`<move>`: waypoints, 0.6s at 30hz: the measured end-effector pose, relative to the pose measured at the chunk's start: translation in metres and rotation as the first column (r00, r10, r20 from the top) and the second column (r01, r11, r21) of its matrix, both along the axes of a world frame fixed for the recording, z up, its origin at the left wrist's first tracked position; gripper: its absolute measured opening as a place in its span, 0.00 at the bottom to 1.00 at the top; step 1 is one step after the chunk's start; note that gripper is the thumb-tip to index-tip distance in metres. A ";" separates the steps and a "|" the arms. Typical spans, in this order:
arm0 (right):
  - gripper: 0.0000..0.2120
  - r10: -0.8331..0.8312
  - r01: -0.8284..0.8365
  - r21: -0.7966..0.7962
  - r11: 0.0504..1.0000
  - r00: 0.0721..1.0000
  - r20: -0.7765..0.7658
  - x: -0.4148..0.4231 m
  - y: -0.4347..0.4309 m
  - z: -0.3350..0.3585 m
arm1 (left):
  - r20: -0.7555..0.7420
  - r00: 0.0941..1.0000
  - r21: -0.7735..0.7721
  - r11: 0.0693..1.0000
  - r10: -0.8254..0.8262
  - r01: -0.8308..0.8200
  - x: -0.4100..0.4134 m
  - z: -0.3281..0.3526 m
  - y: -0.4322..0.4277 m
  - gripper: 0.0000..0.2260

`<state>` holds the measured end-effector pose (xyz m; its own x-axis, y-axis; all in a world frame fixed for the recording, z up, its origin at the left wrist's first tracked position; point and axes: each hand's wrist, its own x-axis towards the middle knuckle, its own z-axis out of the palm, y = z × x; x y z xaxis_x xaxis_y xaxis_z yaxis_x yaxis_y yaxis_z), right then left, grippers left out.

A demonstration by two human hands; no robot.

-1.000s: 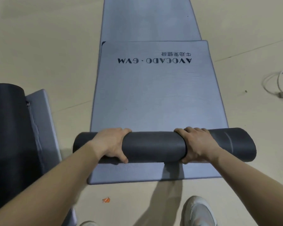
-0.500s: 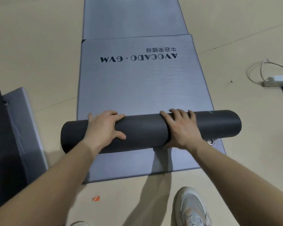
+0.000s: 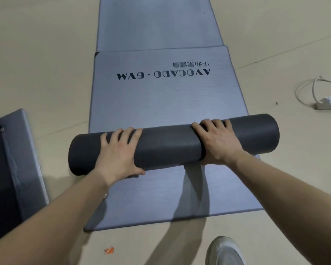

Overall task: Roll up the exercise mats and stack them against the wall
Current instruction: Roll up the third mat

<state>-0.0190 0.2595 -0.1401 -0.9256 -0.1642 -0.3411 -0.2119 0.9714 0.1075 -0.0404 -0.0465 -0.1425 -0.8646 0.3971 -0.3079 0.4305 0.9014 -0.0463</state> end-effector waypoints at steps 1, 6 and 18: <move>0.54 -0.008 0.008 0.001 1.000 0.999 0.033 0.007 -0.004 0.004 | 0.021 1.000 -0.020 1.000 -0.011 0.011 0.004 0.003 0.000 0.56; 0.53 -0.039 0.058 -0.072 0.996 0.969 0.245 0.065 -0.013 0.019 | 0.280 0.956 -0.026 0.994 -0.092 0.103 0.030 0.024 -0.006 0.50; 0.61 -0.177 0.246 -0.179 0.953 0.926 0.335 0.068 -0.006 0.029 | 0.105 0.981 -0.004 0.987 0.161 -0.162 0.060 0.044 -0.016 0.52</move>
